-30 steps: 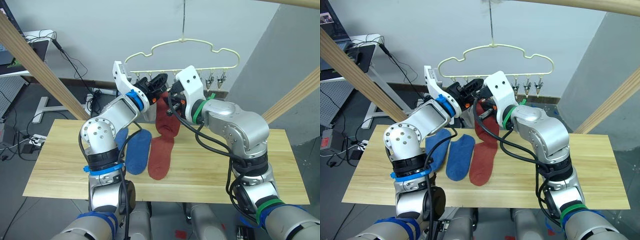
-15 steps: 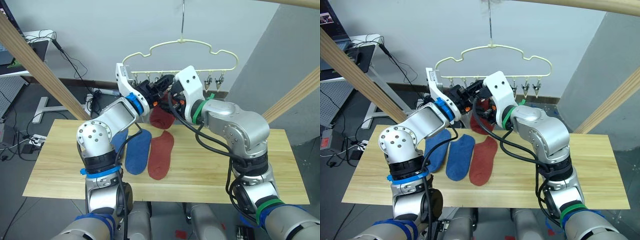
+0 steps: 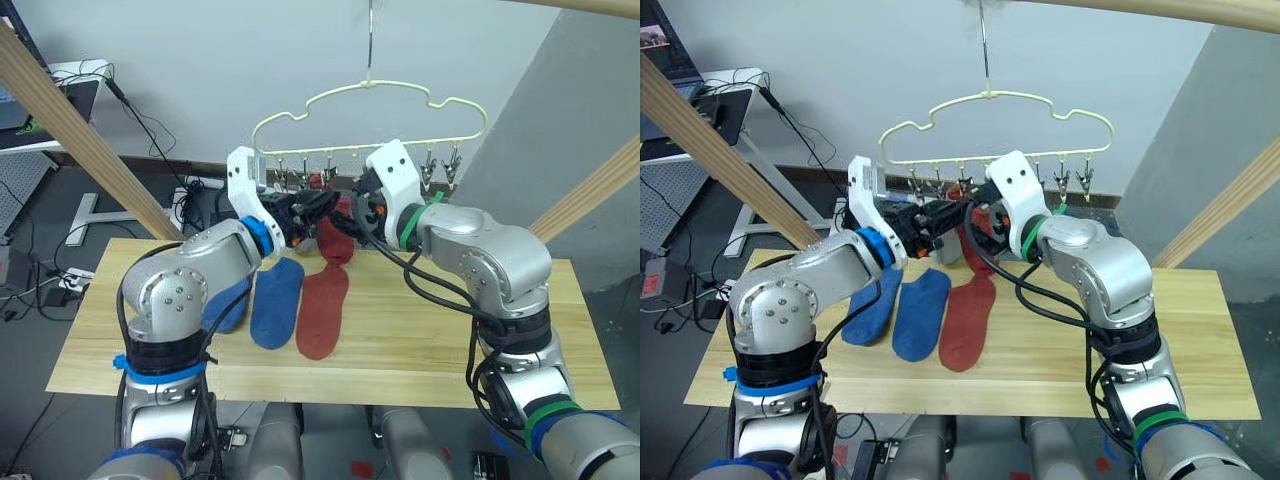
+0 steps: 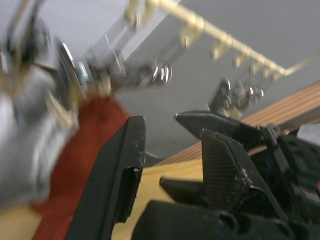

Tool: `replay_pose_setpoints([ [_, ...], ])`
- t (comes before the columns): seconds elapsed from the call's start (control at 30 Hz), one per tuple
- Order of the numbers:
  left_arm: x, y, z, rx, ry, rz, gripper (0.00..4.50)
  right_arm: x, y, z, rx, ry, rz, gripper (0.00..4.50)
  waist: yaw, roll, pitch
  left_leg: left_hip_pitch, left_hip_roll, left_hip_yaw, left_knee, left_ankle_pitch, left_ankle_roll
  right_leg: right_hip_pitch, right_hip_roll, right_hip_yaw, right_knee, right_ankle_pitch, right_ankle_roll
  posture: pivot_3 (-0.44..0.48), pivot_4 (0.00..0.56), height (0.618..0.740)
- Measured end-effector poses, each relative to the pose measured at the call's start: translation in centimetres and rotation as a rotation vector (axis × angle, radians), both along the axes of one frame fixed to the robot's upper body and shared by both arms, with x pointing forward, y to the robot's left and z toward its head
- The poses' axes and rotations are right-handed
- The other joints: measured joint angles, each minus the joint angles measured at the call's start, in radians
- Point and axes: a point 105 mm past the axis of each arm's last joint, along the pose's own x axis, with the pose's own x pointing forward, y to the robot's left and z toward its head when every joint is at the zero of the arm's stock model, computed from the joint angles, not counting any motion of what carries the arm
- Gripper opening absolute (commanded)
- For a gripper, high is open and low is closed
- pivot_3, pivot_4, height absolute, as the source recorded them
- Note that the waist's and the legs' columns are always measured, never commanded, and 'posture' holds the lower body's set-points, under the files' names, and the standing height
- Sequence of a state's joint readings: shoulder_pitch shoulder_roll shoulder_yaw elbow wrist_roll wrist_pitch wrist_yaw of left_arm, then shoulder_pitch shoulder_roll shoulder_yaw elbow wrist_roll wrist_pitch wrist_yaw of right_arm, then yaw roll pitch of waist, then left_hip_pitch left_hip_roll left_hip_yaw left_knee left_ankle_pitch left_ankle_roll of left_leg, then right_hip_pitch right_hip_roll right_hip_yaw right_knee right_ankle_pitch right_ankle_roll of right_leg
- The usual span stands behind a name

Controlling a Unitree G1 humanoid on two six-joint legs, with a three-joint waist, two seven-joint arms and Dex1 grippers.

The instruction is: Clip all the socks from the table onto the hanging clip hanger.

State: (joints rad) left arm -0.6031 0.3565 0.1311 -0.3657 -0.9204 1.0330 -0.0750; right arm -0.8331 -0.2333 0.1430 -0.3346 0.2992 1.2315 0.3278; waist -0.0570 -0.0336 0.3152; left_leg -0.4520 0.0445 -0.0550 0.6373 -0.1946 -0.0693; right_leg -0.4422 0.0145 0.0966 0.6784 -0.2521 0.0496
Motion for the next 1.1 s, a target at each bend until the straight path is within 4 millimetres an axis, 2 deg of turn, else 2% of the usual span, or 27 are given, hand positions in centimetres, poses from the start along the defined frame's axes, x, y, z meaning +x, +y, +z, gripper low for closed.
replay_pose_setpoints([
  [0.1,-0.5,0.1,0.4,0.021,-0.057,-0.011,2.07,-0.4,-0.4,0.3,-0.008,-0.019,0.010,4.07,0.000,0.000,-0.002,0.000,0.000,0.000,0.000,0.000,0.000,0.000,0.000,0.000,0.000,0.000,0.000,-0.028,0.238,0.740],
  [0.47,-2.3,2.7,0.3,0.144,-0.213,-0.010,2.07,-2.5,-3.2,-0.7,0.061,0.016,0.011,4.07,0.001,0.000,-0.011,0.000,0.000,0.000,-0.001,0.000,0.000,0.000,0.000,0.000,0.000,0.000,0.000,-0.007,0.185,0.740],
  [0.73,-3.6,6.1,0.4,0.211,-0.237,-0.019,2.07,-4.1,-3.9,-3.0,0.133,0.067,-0.064,4.07,0.000,-0.001,-0.035,0.001,0.000,0.000,-0.001,0.001,-0.001,0.000,0.000,0.000,0.001,0.000,0.000,0.012,0.158,0.740],
  [0.93,-4.8,6.2,1.1,0.257,-0.256,-0.142,2.07,-3.7,-3.7,-2.7,0.190,0.033,-0.151,4.07,0.000,-0.003,-0.043,0.002,0.000,0.001,0.000,0.005,-0.004,0.000,0.000,0.000,0.001,0.000,0.000,0.028,0.163,0.740],
  [1.1,-5.2,5.8,3.7,0.273,-0.327,-0.231,2.07,-2.7,-4.2,-2.1,0.231,-0.007,-0.248,4.07,0.004,-0.003,-0.045,0.002,0.000,0.001,0.000,0.007,-0.002,0.001,0.001,0.000,0.002,0.001,0.000,0.034,0.174,0.740],
])
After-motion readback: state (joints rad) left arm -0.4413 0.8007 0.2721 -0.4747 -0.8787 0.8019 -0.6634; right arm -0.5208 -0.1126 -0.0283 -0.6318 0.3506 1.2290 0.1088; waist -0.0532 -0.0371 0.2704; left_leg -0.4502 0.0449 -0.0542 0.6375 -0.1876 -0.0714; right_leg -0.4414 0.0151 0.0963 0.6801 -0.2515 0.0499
